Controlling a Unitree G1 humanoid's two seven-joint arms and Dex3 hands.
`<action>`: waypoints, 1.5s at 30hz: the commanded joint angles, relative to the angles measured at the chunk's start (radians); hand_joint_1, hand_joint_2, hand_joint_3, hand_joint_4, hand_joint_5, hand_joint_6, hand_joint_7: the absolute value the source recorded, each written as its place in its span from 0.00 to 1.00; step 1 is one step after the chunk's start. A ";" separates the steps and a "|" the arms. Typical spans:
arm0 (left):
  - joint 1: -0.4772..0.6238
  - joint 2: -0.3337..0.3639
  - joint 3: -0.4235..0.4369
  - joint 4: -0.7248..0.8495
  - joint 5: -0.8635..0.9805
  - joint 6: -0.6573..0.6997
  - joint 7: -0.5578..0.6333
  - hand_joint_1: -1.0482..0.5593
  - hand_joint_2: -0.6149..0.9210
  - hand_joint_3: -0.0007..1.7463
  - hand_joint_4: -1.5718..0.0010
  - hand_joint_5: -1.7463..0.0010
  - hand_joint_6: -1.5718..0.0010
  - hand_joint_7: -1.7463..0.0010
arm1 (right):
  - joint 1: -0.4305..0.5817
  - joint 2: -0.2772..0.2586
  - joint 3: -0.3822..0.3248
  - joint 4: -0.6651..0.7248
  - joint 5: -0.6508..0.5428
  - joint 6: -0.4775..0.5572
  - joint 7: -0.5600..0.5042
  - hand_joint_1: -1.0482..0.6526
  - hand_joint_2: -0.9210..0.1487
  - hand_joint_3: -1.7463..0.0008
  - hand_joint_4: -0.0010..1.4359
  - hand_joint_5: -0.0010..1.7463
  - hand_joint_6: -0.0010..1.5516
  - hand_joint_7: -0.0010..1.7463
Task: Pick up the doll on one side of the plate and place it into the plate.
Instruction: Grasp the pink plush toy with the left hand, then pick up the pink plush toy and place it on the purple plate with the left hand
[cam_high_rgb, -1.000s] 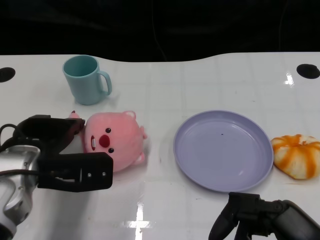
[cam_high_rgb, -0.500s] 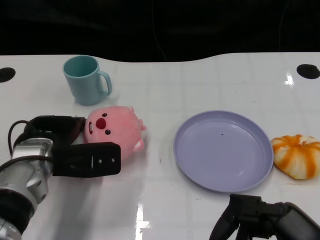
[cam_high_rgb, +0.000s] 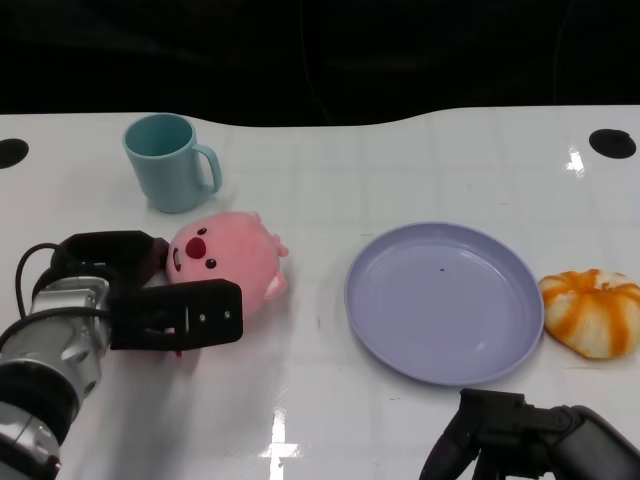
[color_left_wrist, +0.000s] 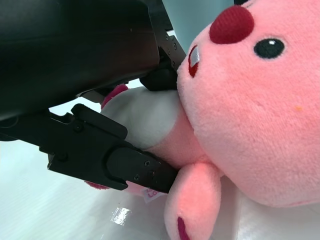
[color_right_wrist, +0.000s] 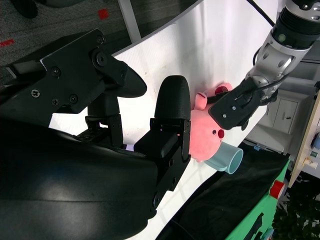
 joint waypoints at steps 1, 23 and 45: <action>0.096 -0.002 -0.010 0.028 -0.022 -0.058 0.038 0.50 1.00 0.08 0.55 0.02 0.28 0.92 | -0.004 -0.004 -0.008 0.002 0.017 0.004 0.004 0.56 0.34 0.39 0.46 0.88 0.40 0.70; 0.291 0.022 0.234 -0.371 -0.290 -0.163 0.146 0.53 0.68 0.73 0.38 0.00 0.50 0.00 | -0.016 -0.012 -0.025 0.040 0.033 -0.014 0.015 0.56 0.32 0.42 0.45 0.89 0.40 0.70; 0.086 -0.189 0.150 -0.548 -0.254 0.078 -0.054 0.53 0.69 0.69 0.38 0.00 0.52 0.00 | -0.056 0.007 0.038 0.050 -0.011 0.026 -0.014 0.57 0.33 0.40 0.46 0.88 0.40 0.70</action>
